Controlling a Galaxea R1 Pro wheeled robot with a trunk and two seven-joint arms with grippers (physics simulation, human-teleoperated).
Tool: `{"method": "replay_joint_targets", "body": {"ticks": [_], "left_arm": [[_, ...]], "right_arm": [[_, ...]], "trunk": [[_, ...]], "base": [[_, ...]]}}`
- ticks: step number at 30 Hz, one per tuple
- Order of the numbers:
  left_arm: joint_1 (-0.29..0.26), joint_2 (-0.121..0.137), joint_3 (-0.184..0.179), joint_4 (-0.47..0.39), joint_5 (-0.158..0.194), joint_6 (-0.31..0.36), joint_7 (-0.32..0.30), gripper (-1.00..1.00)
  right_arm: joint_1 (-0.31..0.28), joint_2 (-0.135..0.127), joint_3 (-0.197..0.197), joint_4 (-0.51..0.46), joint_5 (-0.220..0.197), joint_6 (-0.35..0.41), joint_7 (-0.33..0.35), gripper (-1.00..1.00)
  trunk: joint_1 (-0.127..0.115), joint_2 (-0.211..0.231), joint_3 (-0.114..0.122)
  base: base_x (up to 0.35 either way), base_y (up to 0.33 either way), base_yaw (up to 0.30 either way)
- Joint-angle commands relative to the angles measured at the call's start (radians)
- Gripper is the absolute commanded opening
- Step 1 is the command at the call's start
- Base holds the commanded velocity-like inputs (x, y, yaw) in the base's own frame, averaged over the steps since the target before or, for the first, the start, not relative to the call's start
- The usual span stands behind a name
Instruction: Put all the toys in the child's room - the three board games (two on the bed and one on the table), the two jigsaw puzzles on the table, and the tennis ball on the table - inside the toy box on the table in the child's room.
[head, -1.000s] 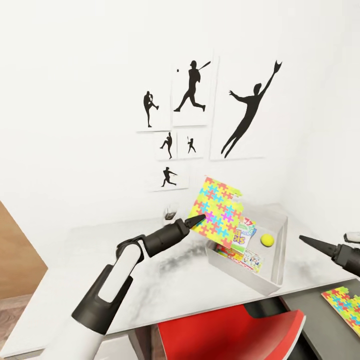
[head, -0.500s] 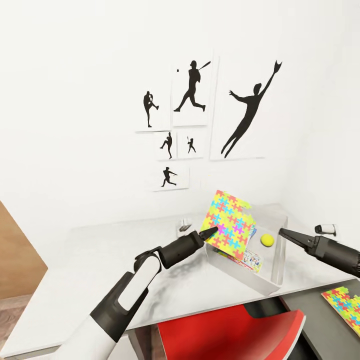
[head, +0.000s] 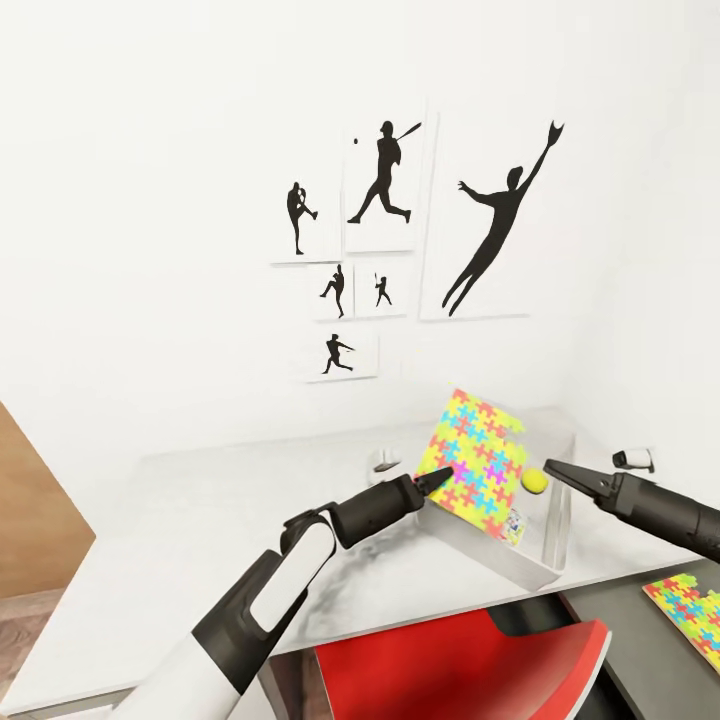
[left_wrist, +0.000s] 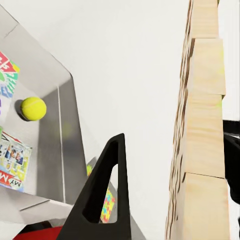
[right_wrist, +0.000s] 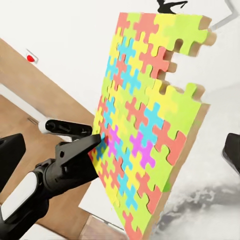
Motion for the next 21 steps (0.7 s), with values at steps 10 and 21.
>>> {"method": "replay_joint_targets", "body": {"ticks": [10,21], "left_arm": [[0.000,0.000,-0.002,0.000,0.003,0.000,-0.098,-1.00],[0.001,0.002,-0.001,0.000,0.005,-0.001,-0.115,-1.00]], "right_arm": [[-0.002,0.006,0.011,0.000,0.004,0.004,0.005,1.00],[-0.003,0.008,0.012,0.000,0.005,0.004,0.004,1.00]], "trunk": [[0.000,-0.001,-0.002],[0.000,-0.001,-0.002]], "base": [[0.000,0.000,0.000],[0.000,0.000,0.000]]}}
